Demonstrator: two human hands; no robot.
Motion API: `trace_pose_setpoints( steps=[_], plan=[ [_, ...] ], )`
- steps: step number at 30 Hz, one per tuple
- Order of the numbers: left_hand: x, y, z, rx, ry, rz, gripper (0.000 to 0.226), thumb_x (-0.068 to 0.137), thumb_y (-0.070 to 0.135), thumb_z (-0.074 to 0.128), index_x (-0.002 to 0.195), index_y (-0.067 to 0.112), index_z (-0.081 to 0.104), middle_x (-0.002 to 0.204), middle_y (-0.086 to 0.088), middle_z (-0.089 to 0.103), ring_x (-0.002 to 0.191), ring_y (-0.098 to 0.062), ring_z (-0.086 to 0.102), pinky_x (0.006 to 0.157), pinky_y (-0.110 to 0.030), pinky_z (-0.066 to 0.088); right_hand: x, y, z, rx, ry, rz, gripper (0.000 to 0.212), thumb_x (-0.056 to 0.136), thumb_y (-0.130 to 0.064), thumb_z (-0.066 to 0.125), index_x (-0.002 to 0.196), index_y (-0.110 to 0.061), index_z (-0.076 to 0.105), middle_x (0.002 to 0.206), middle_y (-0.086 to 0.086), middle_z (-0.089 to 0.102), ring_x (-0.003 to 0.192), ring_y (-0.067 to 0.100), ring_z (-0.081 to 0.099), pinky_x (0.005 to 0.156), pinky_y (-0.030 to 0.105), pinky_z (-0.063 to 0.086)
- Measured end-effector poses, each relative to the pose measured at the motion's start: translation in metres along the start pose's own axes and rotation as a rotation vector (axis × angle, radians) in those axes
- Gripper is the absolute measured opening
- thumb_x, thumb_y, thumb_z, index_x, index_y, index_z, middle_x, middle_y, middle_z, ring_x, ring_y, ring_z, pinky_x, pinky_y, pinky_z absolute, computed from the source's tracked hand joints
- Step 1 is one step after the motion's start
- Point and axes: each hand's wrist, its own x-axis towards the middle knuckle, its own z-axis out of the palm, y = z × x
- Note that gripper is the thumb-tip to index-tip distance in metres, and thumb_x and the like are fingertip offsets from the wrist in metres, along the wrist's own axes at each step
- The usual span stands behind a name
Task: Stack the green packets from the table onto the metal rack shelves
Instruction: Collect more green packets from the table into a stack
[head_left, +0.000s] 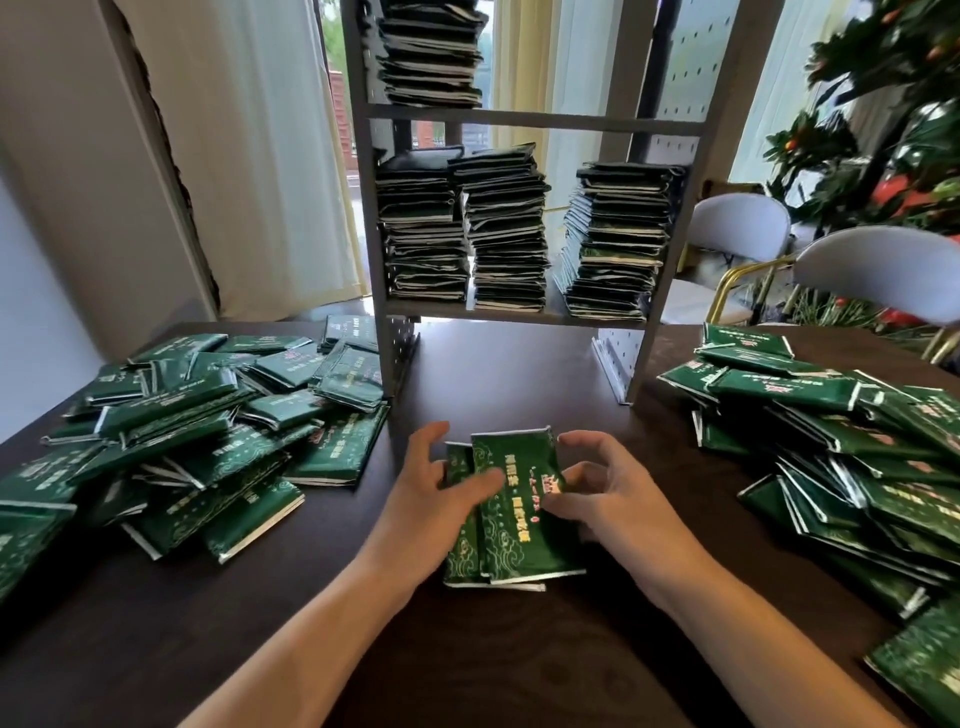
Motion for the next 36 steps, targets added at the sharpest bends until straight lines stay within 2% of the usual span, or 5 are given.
trace_pose_setpoints(
  steps=[4, 13, 19, 24, 36],
  plan=[
    [0.002, -0.004, 0.001, 0.043, -0.040, 0.077, 0.074, 0.087, 0.002, 0.074, 0.135, 0.041, 0.035, 0.098, 0.007, 0.075, 0.082, -0.004, 0.073, 0.063, -0.016, 0.054, -0.002, 0.003, 0.009, -0.178, 0.035, -0.100, 0.041, 0.084, -0.006, 0.078, 0.113, -0.025, 0.056, 0.075, 0.000, 0.064, 0.063, 0.010, 0.062, 0.055, 0.019, 0.044],
    [-0.003, 0.001, -0.006, 0.051, -0.050, 0.194, 0.053, 0.096, 0.031, 0.065, 0.140, 0.045, 0.040, 0.121, 0.000, 0.069, 0.109, -0.016, 0.069, 0.099, -0.046, 0.053, -0.007, 0.001, 0.013, 0.052, -0.143, -0.011, 0.023, 0.090, 0.002, 0.066, 0.110, -0.009, 0.070, 0.105, 0.014, 0.076, 0.095, 0.030, 0.074, 0.086, 0.038, 0.055],
    [0.004, 0.005, -0.041, 0.849, 0.483, 0.373, 0.043, 0.098, 0.030, 0.051, 0.140, 0.024, 0.051, 0.137, 0.003, 0.056, 0.126, -0.019, 0.050, 0.106, -0.038, 0.039, -0.007, 0.002, 0.013, 0.068, -0.159, 0.036, 0.018, 0.089, 0.009, 0.062, 0.102, -0.002, 0.067, 0.098, 0.019, 0.076, 0.084, 0.031, 0.074, 0.080, 0.038, 0.059],
    [0.010, -0.001, -0.052, 1.223, 0.284, -0.008, 0.045, 0.103, 0.037, 0.037, 0.146, 0.024, 0.042, 0.159, -0.007, 0.031, 0.149, -0.024, 0.024, 0.118, -0.058, 0.009, -0.007, 0.003, 0.011, 0.072, -0.161, 0.039, 0.017, 0.090, 0.007, 0.062, 0.103, -0.002, 0.067, 0.102, 0.018, 0.075, 0.086, 0.031, 0.074, 0.079, 0.038, 0.056],
    [-0.001, 0.002, -0.045, 1.277, 0.388, 0.142, 0.051, 0.099, 0.036, 0.049, 0.148, 0.026, 0.038, 0.133, -0.008, 0.053, 0.125, -0.029, 0.050, 0.102, -0.040, 0.038, -0.009, -0.002, 0.012, 0.040, -0.096, 0.082, 0.016, 0.090, 0.002, 0.064, 0.102, -0.007, 0.068, 0.095, 0.013, 0.077, 0.078, 0.027, 0.074, 0.070, 0.037, 0.056]
  ],
)
